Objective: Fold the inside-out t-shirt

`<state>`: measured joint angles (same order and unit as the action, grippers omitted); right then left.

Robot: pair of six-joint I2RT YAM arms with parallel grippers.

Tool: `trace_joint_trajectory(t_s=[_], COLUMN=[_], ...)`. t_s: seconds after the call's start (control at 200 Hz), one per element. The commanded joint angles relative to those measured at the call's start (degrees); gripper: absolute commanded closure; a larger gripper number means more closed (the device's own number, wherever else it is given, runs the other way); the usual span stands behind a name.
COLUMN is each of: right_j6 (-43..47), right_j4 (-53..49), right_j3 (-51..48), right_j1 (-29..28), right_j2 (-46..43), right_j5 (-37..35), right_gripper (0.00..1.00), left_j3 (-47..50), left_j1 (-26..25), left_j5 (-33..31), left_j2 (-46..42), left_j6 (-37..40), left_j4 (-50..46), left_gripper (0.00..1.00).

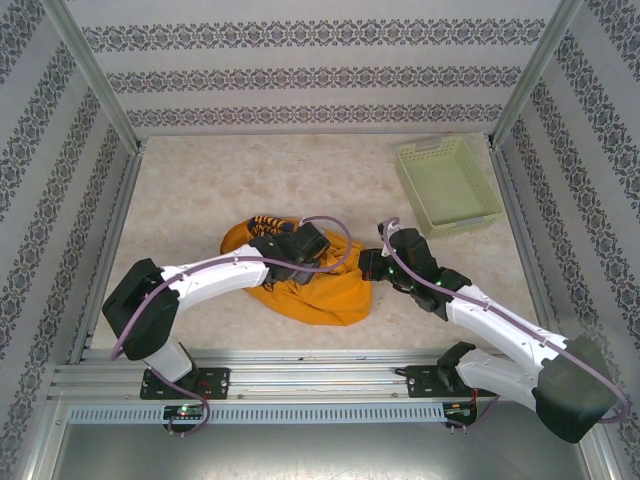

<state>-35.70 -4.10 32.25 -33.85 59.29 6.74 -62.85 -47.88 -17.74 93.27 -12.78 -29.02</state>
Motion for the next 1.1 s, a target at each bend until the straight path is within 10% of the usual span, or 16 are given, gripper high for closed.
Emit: trace_joint_trajectory(t_s=[0.0,0.385,0.874,1.094], right_j6=[-0.1,0.9,6.5,6.0], right_j4=[0.1,-4.0,-6.4,-13.7], right_j3=[0.4,1.1,8.7,13.9], right_j1=[0.6,1.7,5.4,4.5], right_j2=[-0.9,-2.2,3.4,7.5], right_j5=[-0.7,-4.1,0.2,-9.5], right_gripper=[1.00,1.00,0.95,0.48], left_j3=[-2.1,-5.6,-7.6,-8.7], left_j1=[0.8,4.4,7.7,19.5], left_j5=[-2.1,5.4,12.9,23.9], left_j2=[1.8,-3.3,-24.7,-16.1], left_j6=[1.5,-1.1,-9.2,-17.1], left_j4=[1.5,-0.5,-1.7,-3.8], left_gripper=[0.32,1.00,1.00,1.00])
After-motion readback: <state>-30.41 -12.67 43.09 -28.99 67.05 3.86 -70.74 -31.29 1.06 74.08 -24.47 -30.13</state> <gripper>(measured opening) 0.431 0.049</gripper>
